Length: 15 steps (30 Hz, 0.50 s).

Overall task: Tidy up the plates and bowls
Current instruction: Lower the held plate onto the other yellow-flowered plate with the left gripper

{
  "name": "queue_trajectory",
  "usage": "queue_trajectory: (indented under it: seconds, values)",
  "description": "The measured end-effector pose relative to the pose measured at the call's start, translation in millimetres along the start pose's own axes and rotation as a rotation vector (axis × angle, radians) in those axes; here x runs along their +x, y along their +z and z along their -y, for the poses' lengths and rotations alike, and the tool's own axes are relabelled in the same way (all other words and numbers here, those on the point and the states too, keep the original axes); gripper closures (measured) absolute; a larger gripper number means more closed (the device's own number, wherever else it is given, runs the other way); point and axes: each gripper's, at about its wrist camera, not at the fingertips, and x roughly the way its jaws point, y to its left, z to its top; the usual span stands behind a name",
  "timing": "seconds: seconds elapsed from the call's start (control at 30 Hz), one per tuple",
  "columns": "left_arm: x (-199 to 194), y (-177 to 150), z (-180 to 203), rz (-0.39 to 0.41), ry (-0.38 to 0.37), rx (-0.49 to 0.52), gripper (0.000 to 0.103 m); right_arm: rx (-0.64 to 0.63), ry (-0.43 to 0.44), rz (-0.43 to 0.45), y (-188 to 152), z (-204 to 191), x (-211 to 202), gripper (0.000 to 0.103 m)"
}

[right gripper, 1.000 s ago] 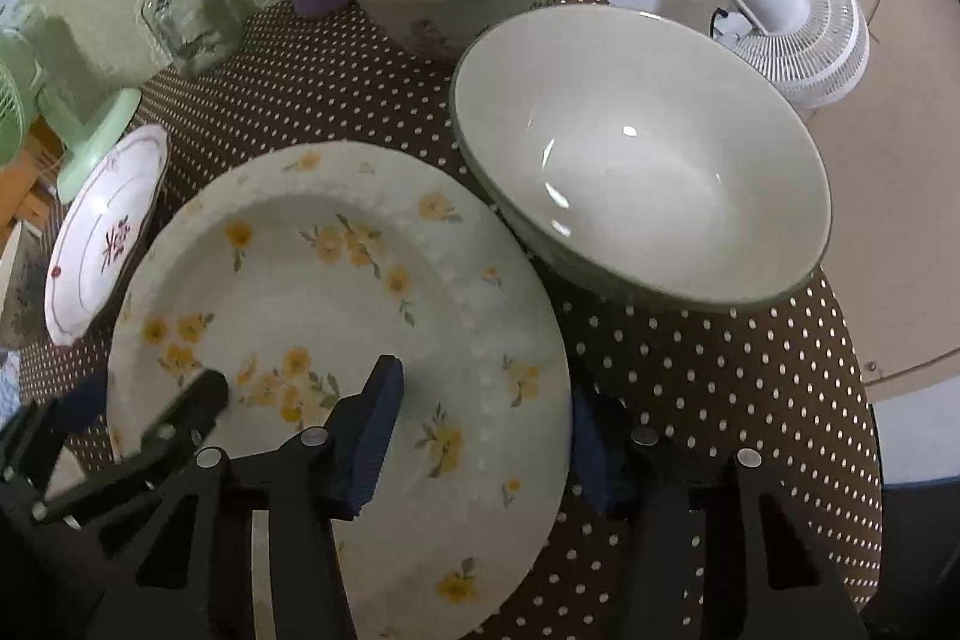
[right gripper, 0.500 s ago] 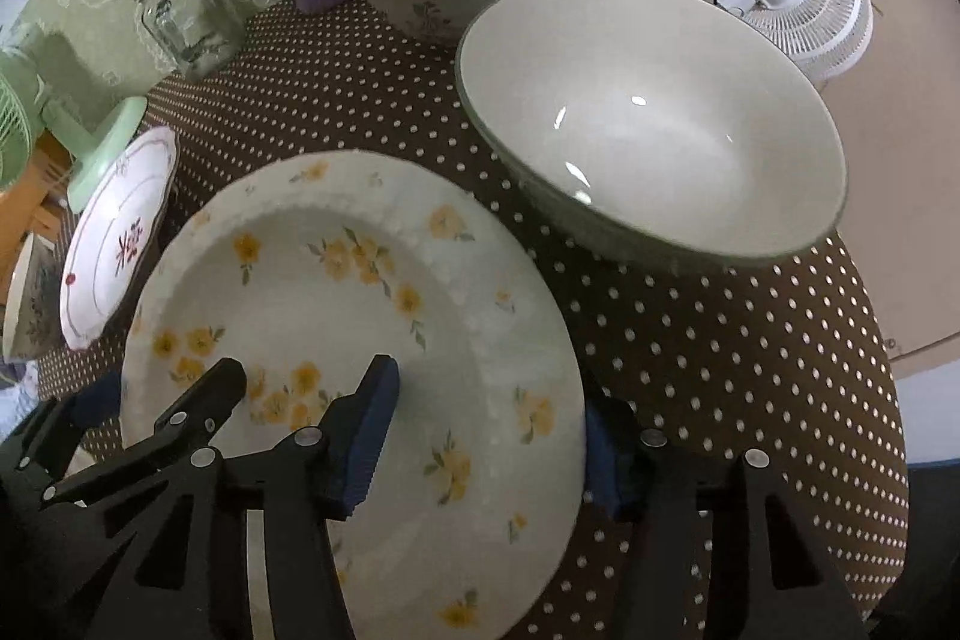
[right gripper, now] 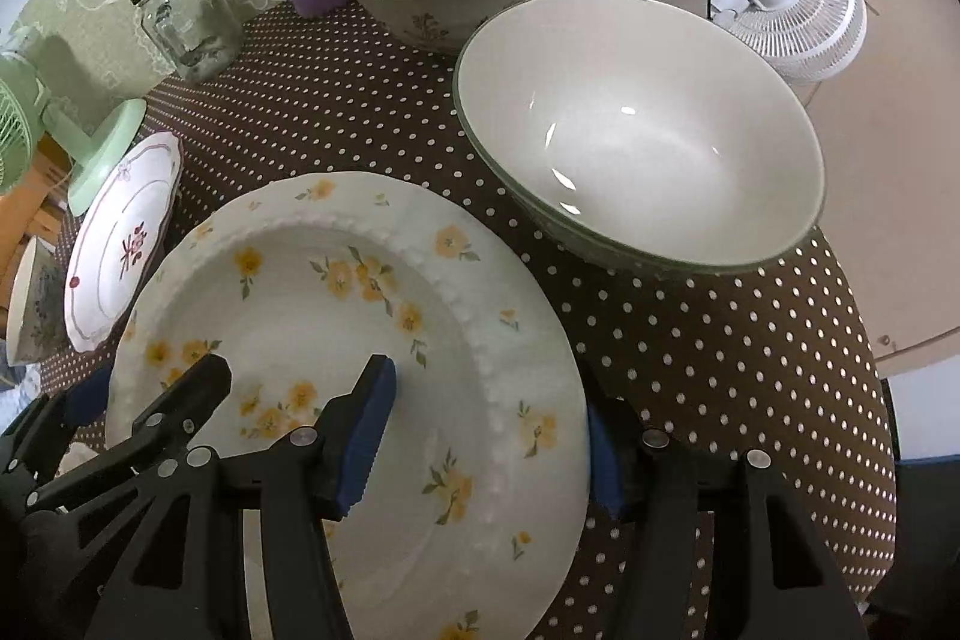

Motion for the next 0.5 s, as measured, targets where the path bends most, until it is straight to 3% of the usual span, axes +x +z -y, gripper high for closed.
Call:
queue_trajectory:
  seconds: [0.5]
  values:
    - [-45,-37,-38,0.041,0.02,-0.066,0.032,-0.075,0.026,0.038,-43,-39,-46,0.042]
